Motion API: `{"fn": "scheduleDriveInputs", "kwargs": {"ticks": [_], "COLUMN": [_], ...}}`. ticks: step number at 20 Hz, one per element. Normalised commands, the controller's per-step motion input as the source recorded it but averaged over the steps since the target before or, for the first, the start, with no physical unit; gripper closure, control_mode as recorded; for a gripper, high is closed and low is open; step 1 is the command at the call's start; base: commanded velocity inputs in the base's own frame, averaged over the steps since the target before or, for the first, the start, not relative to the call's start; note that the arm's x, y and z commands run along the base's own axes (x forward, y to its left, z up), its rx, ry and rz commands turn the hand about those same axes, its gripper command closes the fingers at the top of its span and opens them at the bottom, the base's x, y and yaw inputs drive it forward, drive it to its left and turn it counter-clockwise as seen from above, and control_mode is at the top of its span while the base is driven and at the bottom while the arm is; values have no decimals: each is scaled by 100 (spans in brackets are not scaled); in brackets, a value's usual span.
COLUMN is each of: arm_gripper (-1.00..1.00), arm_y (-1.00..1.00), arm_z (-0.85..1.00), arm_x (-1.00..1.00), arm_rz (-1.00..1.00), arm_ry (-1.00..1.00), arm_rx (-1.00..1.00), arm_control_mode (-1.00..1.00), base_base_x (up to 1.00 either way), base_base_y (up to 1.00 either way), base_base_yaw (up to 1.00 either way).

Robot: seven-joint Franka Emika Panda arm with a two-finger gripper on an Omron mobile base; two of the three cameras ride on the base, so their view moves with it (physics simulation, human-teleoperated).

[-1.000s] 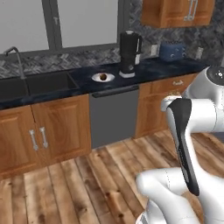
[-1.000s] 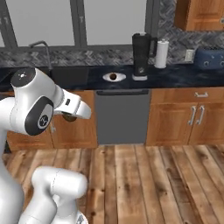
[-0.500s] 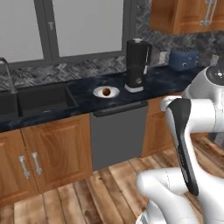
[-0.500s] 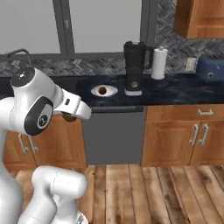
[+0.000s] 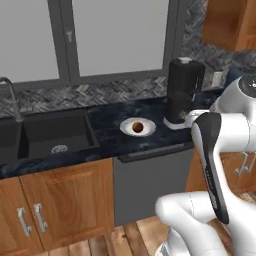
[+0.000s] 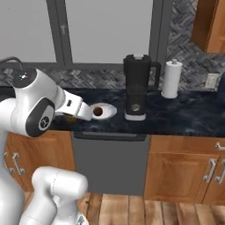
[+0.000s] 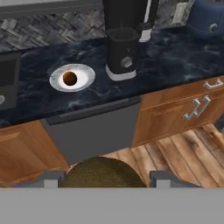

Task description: Pick the kiwi and orange from the fridge and place them on the plate next to the blender to make a fruit smoothie.

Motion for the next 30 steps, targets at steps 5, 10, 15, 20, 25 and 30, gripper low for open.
{"fn": "scheduleDriveInputs", "kwargs": {"ticks": [5,10,15,20,25,30], "arm_gripper": [100,100,100,100,100,100], "arm_y": [0,0,-7,-7,-35,-58], "arm_z": [0,0,-18,-98,-97,-65], "arm_x": [0,0,7,52,84,68], "arm_rz": [0,0,4,1,0,0], "arm_ry": [0,0,5,47,35,21], "arm_rx": [0,0,0,0,1,11], "arm_control_mode": [100,100,-100,-100,-100,-100], "base_base_x": [100,98,23,0,0,0], "base_base_y": [-15,-1,-9,0,0,0], "base_base_yaw": [29,21,10,0,0,0]}}
